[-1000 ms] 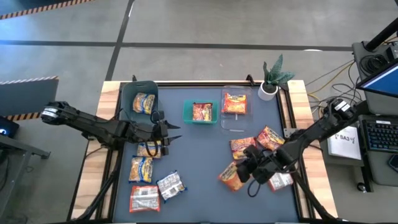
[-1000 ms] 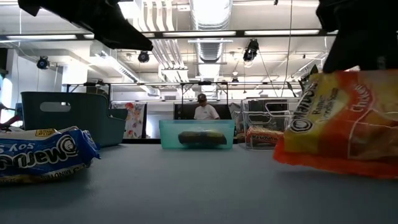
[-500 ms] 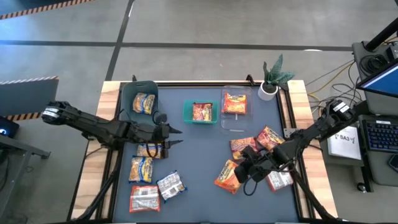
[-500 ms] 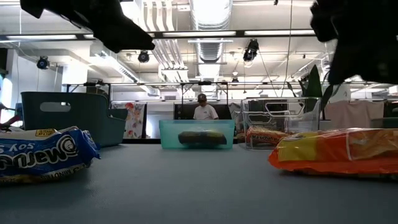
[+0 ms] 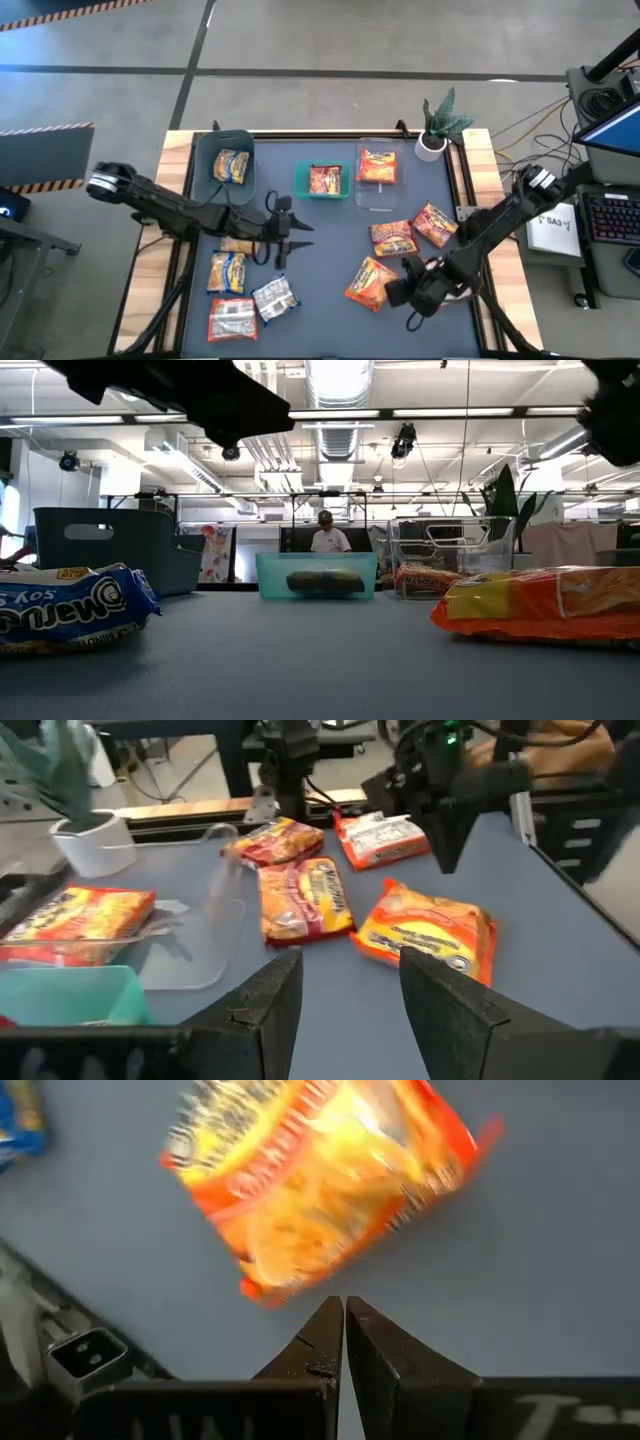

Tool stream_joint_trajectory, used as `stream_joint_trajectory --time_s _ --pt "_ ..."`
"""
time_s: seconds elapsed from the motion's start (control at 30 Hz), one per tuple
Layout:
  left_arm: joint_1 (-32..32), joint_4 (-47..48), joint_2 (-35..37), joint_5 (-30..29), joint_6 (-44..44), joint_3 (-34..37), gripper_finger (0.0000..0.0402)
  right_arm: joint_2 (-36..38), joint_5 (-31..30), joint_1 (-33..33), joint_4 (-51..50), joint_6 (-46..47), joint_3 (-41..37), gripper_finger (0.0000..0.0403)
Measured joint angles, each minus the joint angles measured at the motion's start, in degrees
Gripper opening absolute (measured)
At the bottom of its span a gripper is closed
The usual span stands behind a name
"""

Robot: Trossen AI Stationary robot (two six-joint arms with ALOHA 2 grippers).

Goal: Sort Maruchan noodles
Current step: Put the orange noodle pack into the transparent bin

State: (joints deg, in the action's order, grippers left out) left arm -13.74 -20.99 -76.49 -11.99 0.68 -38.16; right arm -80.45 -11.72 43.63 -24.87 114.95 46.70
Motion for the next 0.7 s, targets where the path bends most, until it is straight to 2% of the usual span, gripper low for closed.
stream_joint_trajectory --time_s 0.13,0.33,0.5,0.7 --pt "-2.6 0.3 -0.2 0.0 0.0 -0.1 0.0151 -5.5 3.9 0.7 0.8 4.2 0.3 0.0008" --pt "-6.8 0.5 -0.1 0.0 1.0 0.2 0.0151 -12.2 0.4 -0.1 1.7 1.8 4.1 0.0008" --pt "-9.9 0.2 -1.5 -1.2 1.8 0.3 0.0151 -17.5 -3.4 -2.6 1.6 -5.6 9.4 0.0008" --pt "-11.0 -4.0 -4.1 -2.4 3.8 0.4 0.0151 -21.5 -8.6 -5.5 0.7 -21.7 16.9 0.0008"
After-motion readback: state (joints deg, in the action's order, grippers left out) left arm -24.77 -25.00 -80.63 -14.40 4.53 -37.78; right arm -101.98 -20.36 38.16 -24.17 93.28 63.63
